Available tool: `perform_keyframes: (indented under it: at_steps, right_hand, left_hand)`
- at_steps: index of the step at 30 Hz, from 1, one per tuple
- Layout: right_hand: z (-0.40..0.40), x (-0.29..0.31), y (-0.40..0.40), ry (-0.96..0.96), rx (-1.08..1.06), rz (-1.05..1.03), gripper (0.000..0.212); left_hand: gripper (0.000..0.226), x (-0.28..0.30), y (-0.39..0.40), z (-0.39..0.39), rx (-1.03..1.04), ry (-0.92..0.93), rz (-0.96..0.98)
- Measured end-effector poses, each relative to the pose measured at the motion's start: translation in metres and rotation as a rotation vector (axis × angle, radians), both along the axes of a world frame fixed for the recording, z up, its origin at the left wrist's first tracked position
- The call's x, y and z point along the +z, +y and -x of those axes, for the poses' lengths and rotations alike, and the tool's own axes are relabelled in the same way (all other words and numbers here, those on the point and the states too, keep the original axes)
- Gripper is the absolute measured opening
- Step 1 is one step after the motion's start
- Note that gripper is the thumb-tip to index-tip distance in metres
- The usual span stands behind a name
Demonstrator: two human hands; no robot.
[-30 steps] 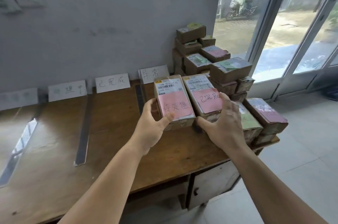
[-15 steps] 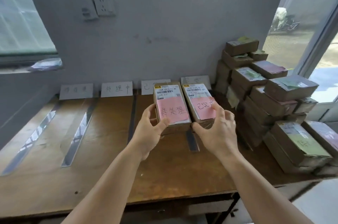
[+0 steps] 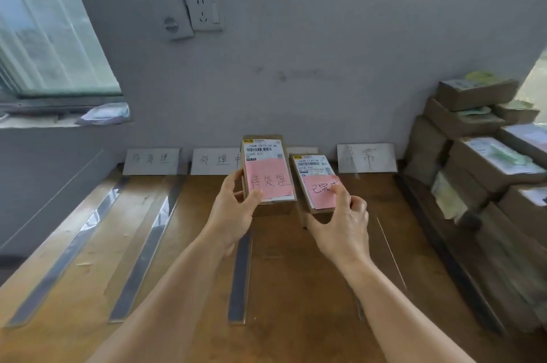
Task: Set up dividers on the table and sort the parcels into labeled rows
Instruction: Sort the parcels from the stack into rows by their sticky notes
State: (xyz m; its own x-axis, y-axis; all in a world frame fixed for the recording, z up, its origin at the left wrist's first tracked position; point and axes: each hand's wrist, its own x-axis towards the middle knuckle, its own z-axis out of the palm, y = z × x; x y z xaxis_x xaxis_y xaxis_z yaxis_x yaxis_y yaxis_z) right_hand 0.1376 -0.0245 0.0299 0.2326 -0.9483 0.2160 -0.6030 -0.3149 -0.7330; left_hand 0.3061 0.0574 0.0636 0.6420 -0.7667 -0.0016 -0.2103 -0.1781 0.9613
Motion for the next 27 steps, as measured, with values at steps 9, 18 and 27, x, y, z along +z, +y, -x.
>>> perform_keyframes:
  at_steps: [9, 18, 27]
  right_hand:
    - [-0.072, -0.05, -0.057, 0.162, -0.003, -0.158, 0.077]
    - [-0.126, -0.095, -0.08, 0.337, 0.081, -0.237, 0.079]
    - [-0.146, -0.111, -0.089, 0.437, 0.137, -0.19, 0.081]
  left_hand:
    - [0.052, -0.009, -0.03, -0.058, 0.095, 0.075, 0.001]
    - [0.055, -0.026, -0.032, -0.096, 0.116, 0.167, 0.012]
    - [0.053, -0.04, -0.04, -0.117, 0.121, 0.226, 0.001]
